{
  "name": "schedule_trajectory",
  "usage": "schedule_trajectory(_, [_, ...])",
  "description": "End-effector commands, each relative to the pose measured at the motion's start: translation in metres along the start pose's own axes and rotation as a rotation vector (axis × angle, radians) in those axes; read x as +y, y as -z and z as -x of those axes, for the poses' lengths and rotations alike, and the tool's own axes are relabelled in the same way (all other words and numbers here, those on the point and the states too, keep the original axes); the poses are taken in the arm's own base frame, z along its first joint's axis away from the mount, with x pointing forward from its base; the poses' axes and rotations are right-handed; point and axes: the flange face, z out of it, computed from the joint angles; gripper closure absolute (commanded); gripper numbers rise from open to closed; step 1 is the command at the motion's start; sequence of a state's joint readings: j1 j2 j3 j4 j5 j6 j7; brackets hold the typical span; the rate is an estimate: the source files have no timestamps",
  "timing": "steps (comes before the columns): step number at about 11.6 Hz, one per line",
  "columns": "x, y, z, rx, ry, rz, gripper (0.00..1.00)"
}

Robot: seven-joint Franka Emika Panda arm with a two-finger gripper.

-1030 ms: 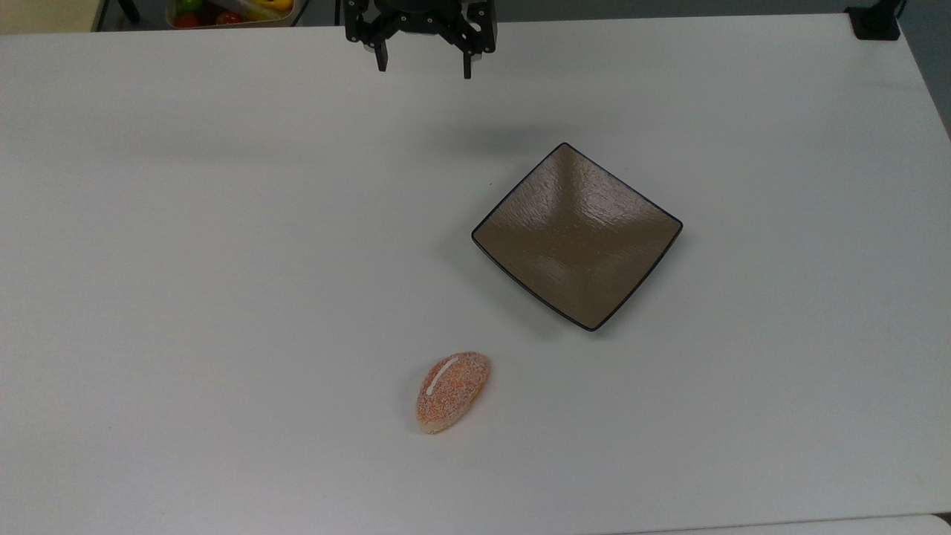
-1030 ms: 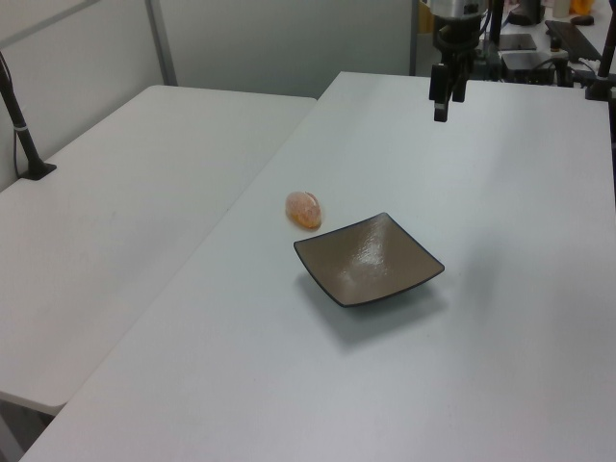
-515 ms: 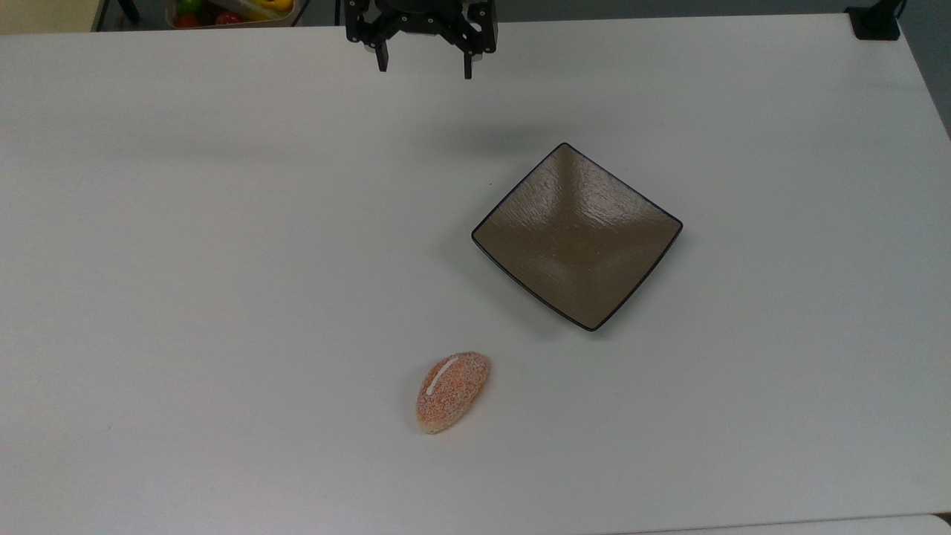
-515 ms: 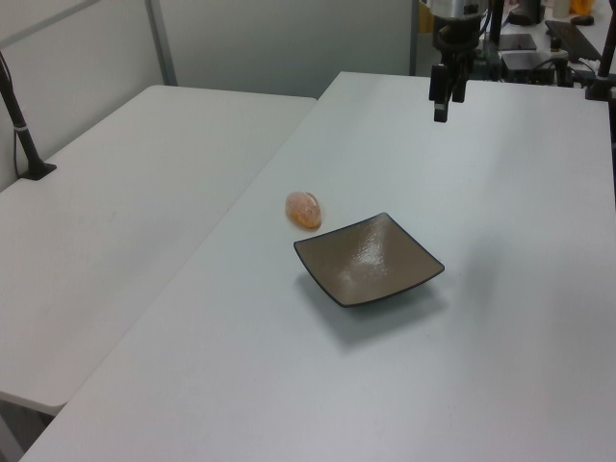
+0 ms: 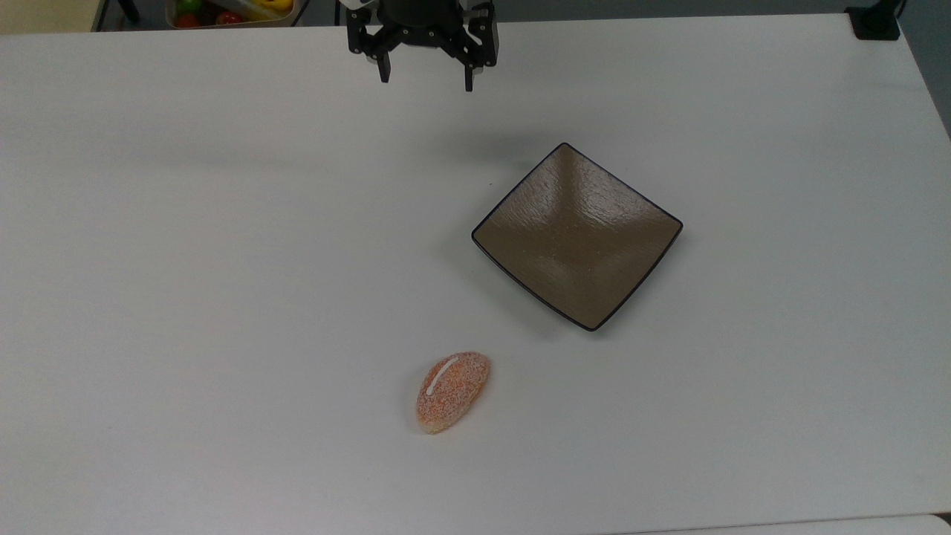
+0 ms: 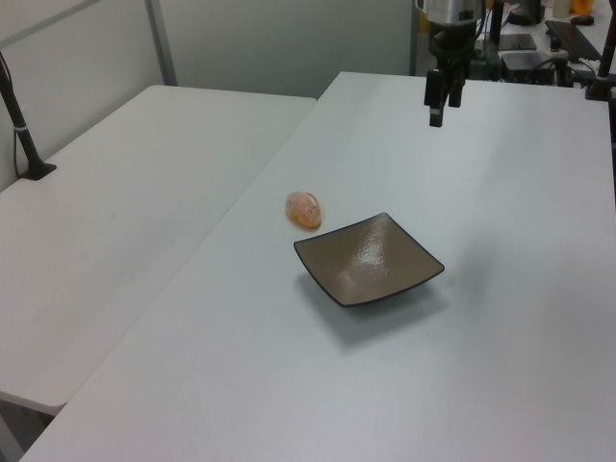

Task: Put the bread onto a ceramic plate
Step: 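Move the open gripper down over the orange bread roll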

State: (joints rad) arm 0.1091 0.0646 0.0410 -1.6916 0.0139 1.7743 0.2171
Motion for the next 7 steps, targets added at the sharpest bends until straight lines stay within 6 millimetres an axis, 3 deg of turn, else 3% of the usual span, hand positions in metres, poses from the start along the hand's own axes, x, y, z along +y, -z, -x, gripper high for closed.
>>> schedule_trajectory(1, [-0.01, -0.008, -0.039, 0.056, -0.17, -0.043, 0.0])
schedule_trajectory(7, [-0.031, -0.052, -0.116, 0.26, -0.525, -0.096, 0.0])
